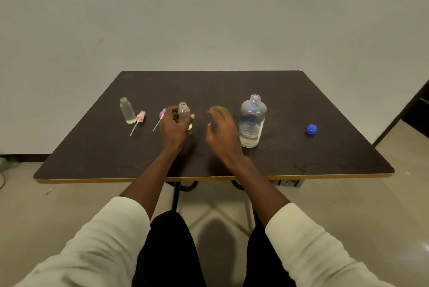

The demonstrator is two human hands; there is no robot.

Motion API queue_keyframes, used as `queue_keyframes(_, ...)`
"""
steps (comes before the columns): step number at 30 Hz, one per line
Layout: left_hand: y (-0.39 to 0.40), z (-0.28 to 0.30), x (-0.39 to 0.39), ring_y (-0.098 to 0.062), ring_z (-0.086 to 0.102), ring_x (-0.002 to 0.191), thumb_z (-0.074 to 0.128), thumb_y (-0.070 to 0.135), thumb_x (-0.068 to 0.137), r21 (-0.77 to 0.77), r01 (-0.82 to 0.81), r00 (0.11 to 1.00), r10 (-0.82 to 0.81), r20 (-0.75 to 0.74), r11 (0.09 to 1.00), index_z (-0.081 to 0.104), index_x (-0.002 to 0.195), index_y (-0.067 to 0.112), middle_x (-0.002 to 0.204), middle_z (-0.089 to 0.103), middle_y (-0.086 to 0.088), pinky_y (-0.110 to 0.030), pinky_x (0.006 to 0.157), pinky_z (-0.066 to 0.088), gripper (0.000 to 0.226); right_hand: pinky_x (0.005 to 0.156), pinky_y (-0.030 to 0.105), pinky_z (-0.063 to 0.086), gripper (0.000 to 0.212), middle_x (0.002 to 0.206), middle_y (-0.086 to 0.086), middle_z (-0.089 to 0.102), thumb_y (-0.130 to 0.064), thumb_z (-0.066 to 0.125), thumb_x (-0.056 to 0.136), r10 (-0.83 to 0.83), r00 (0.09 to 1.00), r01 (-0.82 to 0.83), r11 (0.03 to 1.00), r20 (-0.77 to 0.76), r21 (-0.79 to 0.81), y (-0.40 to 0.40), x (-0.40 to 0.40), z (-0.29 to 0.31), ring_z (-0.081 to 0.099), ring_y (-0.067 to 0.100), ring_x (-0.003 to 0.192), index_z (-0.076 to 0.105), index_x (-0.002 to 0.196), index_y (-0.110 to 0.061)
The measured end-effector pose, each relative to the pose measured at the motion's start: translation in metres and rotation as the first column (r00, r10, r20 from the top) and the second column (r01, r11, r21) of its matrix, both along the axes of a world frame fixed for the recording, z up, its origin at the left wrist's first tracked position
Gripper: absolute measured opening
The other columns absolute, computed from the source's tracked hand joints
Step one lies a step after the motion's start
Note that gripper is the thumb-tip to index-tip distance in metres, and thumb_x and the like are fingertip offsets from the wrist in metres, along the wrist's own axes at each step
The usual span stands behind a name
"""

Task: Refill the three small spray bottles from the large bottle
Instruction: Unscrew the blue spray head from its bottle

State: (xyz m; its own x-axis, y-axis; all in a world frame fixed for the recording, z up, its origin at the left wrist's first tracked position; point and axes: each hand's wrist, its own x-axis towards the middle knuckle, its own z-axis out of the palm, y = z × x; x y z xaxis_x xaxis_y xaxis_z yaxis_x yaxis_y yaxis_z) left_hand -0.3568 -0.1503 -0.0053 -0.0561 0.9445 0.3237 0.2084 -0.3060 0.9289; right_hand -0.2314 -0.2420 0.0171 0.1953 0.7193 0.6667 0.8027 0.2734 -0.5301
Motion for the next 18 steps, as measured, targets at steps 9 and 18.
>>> queue_keyframes(9, 0.028, 0.008, 0.000, 0.015, 0.060, 0.065, 0.070, 0.017, 0.093, -0.010, -0.151, 0.987, 0.152, 0.051, 0.988, 0.054, 0.071, 0.041, 0.066, 0.060, 0.019, -0.005, 0.063, 0.043, 0.036, 0.087, 0.027, 0.047, 0.024, 0.116, 0.007, 0.055, -0.002, 0.055, 0.085, 0.006, 0.998, -0.028, 0.920, -0.059, -0.391, 0.058, -0.008, -0.027, 0.055, 0.018, 0.101, 0.063, 0.108, -0.006)
queue_keyframes(18, 0.052, -0.005, -0.005, 0.005, 0.066, 0.080, 0.080, 0.018, 0.081, -0.051, -0.196, 0.980, 0.197, 0.029, 0.979, 0.067, 0.109, 0.009, 0.093, 0.071, 0.006, -0.010, 0.074, 0.052, 0.032, 0.080, 0.023, 0.046, 0.014, 0.106, 0.002, 0.056, -0.002, 0.057, 0.085, -0.013, 0.996, -0.021, 0.924, -0.087, -0.382, 0.075, -0.005, -0.040, 0.053, 0.011, 0.090, 0.064, 0.093, -0.011)
